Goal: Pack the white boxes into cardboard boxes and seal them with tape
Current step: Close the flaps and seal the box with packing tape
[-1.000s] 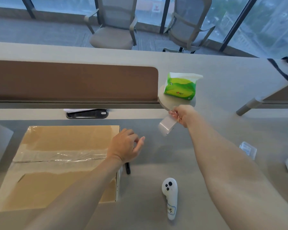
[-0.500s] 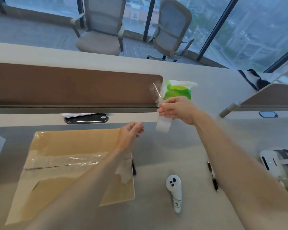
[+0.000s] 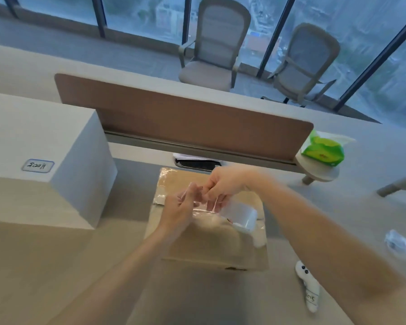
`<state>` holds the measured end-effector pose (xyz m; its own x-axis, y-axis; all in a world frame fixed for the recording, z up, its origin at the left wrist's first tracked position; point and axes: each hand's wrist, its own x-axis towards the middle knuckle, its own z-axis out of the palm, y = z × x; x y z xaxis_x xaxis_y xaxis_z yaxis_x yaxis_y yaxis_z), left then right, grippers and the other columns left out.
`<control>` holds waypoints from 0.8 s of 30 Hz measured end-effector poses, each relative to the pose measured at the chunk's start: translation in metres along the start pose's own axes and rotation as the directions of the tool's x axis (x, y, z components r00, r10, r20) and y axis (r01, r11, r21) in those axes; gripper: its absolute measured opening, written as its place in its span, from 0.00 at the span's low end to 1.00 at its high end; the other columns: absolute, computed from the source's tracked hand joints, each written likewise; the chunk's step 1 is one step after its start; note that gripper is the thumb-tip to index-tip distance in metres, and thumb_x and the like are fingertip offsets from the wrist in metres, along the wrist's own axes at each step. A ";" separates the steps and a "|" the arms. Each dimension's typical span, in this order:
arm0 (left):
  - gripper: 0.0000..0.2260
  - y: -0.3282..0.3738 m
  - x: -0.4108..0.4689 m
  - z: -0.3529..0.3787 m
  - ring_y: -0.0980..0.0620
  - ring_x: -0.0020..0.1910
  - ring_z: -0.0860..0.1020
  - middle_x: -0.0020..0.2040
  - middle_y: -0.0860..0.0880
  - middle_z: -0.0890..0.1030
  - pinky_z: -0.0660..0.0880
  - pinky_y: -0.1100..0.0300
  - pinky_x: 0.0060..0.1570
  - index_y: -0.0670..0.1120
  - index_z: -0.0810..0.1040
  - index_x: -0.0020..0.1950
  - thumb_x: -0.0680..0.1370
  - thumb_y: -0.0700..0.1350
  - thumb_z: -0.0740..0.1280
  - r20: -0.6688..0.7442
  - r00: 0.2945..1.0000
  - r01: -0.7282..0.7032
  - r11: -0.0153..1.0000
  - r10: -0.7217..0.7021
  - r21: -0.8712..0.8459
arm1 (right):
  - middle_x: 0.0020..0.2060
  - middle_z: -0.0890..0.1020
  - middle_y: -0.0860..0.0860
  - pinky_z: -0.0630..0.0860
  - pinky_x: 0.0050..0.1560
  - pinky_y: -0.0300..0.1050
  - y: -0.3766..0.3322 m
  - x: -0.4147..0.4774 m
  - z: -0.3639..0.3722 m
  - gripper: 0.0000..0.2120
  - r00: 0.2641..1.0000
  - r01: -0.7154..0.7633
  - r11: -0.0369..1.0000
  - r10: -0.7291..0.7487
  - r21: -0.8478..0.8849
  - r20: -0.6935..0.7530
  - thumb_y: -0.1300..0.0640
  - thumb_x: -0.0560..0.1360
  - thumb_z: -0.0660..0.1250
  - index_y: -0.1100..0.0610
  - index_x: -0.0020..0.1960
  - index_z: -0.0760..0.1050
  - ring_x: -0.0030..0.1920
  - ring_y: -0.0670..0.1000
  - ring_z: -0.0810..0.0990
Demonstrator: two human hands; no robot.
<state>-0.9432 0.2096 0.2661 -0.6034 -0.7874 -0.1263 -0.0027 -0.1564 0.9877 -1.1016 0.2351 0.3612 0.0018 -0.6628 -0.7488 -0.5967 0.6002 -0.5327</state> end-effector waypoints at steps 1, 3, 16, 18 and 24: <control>0.17 -0.002 -0.002 -0.012 0.50 0.40 0.83 0.39 0.49 0.86 0.81 0.48 0.49 0.51 0.85 0.48 0.83 0.54 0.58 -0.017 1.000 -0.002 1.000 0.002 0.021 | 0.44 0.86 0.57 0.80 0.47 0.44 -0.008 0.008 0.006 0.06 1.000 -0.007 1.000 0.007 -0.031 -0.005 0.64 0.77 0.64 0.59 0.47 0.80 0.42 0.53 0.86; 0.20 -0.006 -0.003 -0.029 0.45 0.41 0.84 0.39 0.48 0.86 0.81 0.42 0.49 0.53 0.86 0.46 0.85 0.55 0.56 -0.069 0.998 -0.001 1.000 0.002 0.018 | 0.42 0.87 0.54 0.81 0.46 0.43 -0.022 0.022 0.017 0.07 1.000 -0.006 0.997 0.004 -0.073 -0.025 0.63 0.76 0.64 0.57 0.45 0.80 0.42 0.52 0.86; 0.22 -0.013 0.009 -0.068 0.46 0.49 0.85 0.49 0.45 0.86 0.83 0.56 0.47 0.50 0.81 0.60 0.85 0.57 0.50 -0.199 0.965 0.119 0.963 -0.169 -0.243 | 0.67 0.71 0.47 0.67 0.68 0.50 0.006 0.047 0.071 0.33 0.821 0.144 0.916 -0.322 -0.375 -0.472 0.40 0.75 0.68 0.48 0.75 0.62 0.67 0.50 0.68; 0.22 -0.015 0.011 -0.073 0.46 0.50 0.85 0.50 0.43 0.85 0.82 0.56 0.49 0.50 0.81 0.61 0.84 0.58 0.50 -0.196 0.960 0.140 0.949 -0.200 -0.282 | 0.67 0.71 0.54 0.69 0.65 0.54 0.023 0.036 0.085 0.34 0.646 0.114 0.850 -0.457 -0.514 -0.612 0.39 0.73 0.68 0.56 0.71 0.66 0.66 0.55 0.70; 0.23 -0.015 0.013 -0.074 0.47 0.50 0.84 0.48 0.44 0.85 0.82 0.54 0.51 0.49 0.82 0.60 0.84 0.58 0.50 -0.194 0.954 0.167 0.942 -0.229 -0.291 | 0.52 0.79 0.47 0.64 0.68 0.58 0.056 0.024 0.133 0.26 0.619 0.192 0.470 -0.739 -0.861 -0.265 0.30 0.74 0.59 0.52 0.54 0.77 0.57 0.50 0.75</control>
<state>-0.8916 0.1579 0.2426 -0.4204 -0.8309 -0.3646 0.1284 -0.4522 0.8826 -1.0279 0.3120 0.2610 0.2292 -0.9728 0.0344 -0.9715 -0.2308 -0.0547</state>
